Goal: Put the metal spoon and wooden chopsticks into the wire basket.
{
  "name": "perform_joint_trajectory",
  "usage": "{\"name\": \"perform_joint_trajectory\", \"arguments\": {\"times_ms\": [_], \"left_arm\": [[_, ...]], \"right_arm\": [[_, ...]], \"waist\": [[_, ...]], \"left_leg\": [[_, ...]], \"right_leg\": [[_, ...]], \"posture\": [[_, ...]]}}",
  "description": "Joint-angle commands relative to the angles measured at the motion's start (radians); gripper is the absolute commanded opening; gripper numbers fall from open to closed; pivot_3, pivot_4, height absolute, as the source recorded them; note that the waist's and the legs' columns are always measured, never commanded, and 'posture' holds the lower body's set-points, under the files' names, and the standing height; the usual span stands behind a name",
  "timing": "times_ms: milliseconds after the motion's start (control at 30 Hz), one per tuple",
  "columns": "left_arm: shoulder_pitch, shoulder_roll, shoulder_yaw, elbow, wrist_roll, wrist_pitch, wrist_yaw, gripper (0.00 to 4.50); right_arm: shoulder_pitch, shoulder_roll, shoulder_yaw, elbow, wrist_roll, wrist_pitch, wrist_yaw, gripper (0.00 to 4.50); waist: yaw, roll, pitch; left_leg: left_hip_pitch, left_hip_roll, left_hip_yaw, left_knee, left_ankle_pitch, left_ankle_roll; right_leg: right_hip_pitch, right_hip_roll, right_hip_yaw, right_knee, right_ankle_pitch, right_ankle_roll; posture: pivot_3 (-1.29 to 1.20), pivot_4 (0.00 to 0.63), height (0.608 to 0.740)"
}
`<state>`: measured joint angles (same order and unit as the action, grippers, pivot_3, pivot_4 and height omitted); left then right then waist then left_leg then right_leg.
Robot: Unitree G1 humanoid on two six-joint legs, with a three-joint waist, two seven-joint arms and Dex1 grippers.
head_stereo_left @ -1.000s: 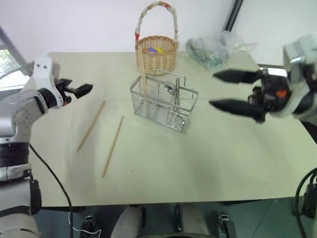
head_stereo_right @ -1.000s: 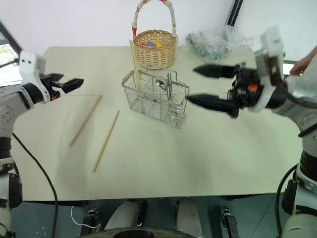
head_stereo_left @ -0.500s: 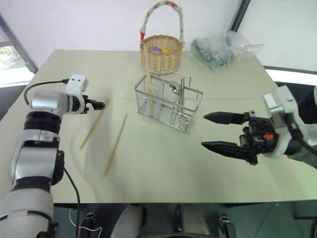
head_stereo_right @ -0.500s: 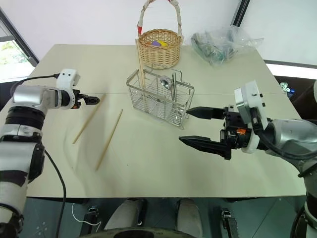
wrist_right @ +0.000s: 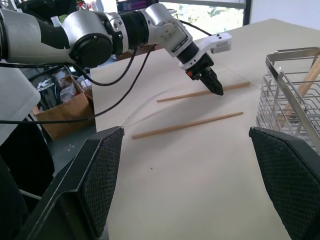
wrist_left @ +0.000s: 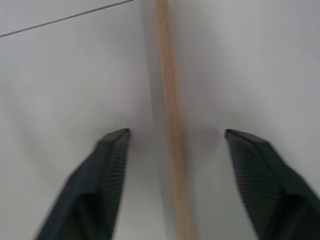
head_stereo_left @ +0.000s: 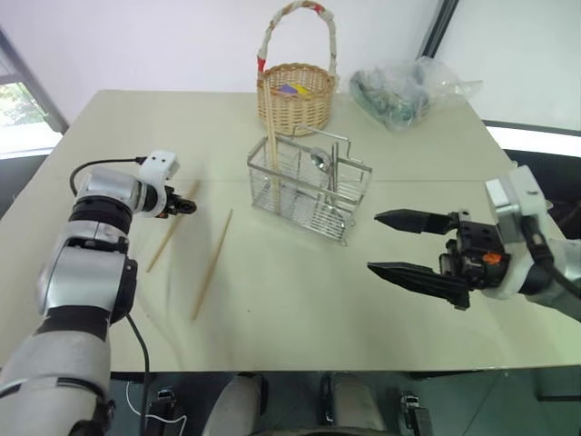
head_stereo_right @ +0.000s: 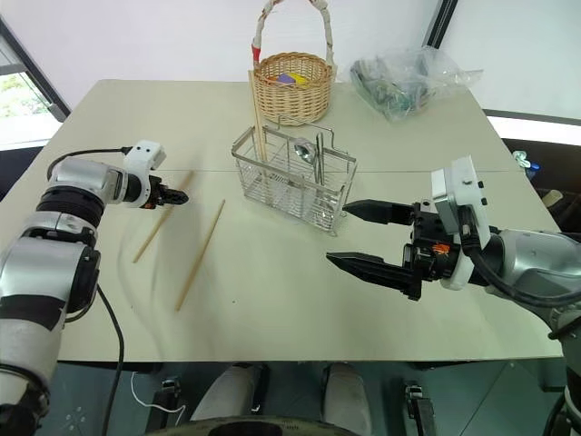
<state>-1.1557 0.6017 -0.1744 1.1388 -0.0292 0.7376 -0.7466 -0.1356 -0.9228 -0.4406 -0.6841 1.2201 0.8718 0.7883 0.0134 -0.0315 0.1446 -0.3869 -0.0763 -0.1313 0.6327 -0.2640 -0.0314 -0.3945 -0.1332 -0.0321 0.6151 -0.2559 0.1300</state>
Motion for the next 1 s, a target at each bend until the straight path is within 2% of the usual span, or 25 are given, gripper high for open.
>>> {"name": "perform_joint_trajectory", "arguments": {"times_ms": [33, 100, 133, 300, 433, 533, 600, 667, 800, 1000], "left_arm": [[-0.026, -0.007, 0.024, 0.025, 0.019, -0.014, -0.008, 1.22], [-0.027, -0.009, 0.038, 0.03, 0.017, -0.02, -0.001, 0.23], [-0.03, -0.01, 0.053, 0.032, 0.01, -0.018, 0.004, 0.05], [-0.039, -0.008, 0.149, -0.01, -0.029, -0.079, 0.076, 0.05], [-0.007, -0.005, 0.335, -0.157, -0.125, -0.209, 0.235, 0.05], [0.021, -0.024, 0.49, -0.3, -0.235, -0.212, 0.324, 0.05], [0.013, -0.063, 0.633, -0.493, -0.383, -0.182, 0.369, 0.05], [-0.01, -0.108, 0.716, -0.629, -0.492, -0.135, 0.418, 0.05], [-0.072, -0.196, 0.734, -0.723, -0.587, -0.098, 0.483, 0.05], [-0.111, -0.288, 0.631, -0.69, -0.571, -0.148, 0.437, 0.05]], "right_arm": [[0.005, -0.021, -0.04, -0.027, 0.026, -0.025, -0.006, 4.14], [0.009, -0.025, -0.042, -0.024, 0.028, -0.029, -0.008, 4.14], [0.012, -0.026, -0.043, -0.023, 0.028, -0.031, -0.008, 4.14], [0.028, -0.032, -0.05, 0.003, -0.003, -0.042, 0.001, 4.14], [-0.004, -0.034, -0.04, 0.059, -0.01, -0.04, -0.03, 4.14], [-0.003, -0.035, -0.034, 0.067, -0.027, -0.044, -0.033, 4.14], [0.007, -0.031, -0.032, 0.061, -0.035, -0.047, -0.035, 4.14], [0.016, -0.027, -0.032, 0.055, -0.037, -0.047, -0.038, 4.14], [0.021, -0.022, -0.025, 0.061, -0.051, -0.055, -0.033, 4.14], [0.025, -0.001, -0.018, 0.062, -0.074, -0.076, -0.05, 4.14]], "waist": [[0.001, 0.0, 0.0], [0.002, 0.0, 0.0], [0.001, 0.0, 0.0], [0.001, -0.002, 0.0], [-0.001, -0.003, 0.001], [-0.001, -0.002, 0.001], [-0.001, -0.002, 0.001], [0.001, -0.003, 0.001], [0.004, -0.002, 0.001], [0.002, -0.002, 0.001]], "left_leg": [[0.0, 0.0, 0.0, 0.0, 0.0, 0.0], [0.0, 0.0, 0.0, 0.0, 0.0, 0.0], [0.0, 0.0, 0.0, 0.0, 0.0, 0.0], [0.0, 0.0, -0.001, 0.001, 0.0, 0.0], [0.0, 0.0, -0.001, 0.002, 0.0, 0.0], [0.0, 0.0, -0.001, 0.001, 0.0, -0.001], [-0.001, 0.0, -0.001, 0.001, 0.0, -0.001], [-0.002, 0.0, -0.001, 0.002, 0.001, -0.001], [-0.003, 0.0, -0.003, 0.008, 0.003, -0.005], [-0.002, -0.002, -0.002, 0.015, 0.0, 0.001]], "right_leg": [[0.0, 0.0, 0.0, 0.0, 0.0, 0.0], [0.0, 0.0, 0.0, 0.0, 0.0, 0.0], [0.0, 0.0, 0.0, 0.0, 0.0, 0.0], [0.001, 0.0, -0.001, 0.0, 0.0, 0.0], [0.0, 0.0, -0.001, 0.0, 0.001, 0.001], [0.0, -0.001, 0.0, 0.0, 0.001, 0.0], [0.0, -0.001, 0.0, 0.0, 0.001, 0.0], [0.0, -0.001, 0.0, 0.0, 0.001, 0.0], [0.002, 0.0, -0.001, 0.0, 0.002, 0.002], [0.007, 0.0, -0.001, -0.001, 0.004, 0.006]], "posture": [[0.0, 0.15, 0.674], [0.0, 0.15, 0.674], [0.0, 0.15, 0.674], [0.0, 0.15, 0.674], [0.0, 0.15, 0.674], [0.0, 0.15, 0.674], [0.0, 0.15, 0.674], [0.0, 0.15, 0.674], [0.0, 0.15, 0.674], [0.0, 0.15, 0.674]]}}
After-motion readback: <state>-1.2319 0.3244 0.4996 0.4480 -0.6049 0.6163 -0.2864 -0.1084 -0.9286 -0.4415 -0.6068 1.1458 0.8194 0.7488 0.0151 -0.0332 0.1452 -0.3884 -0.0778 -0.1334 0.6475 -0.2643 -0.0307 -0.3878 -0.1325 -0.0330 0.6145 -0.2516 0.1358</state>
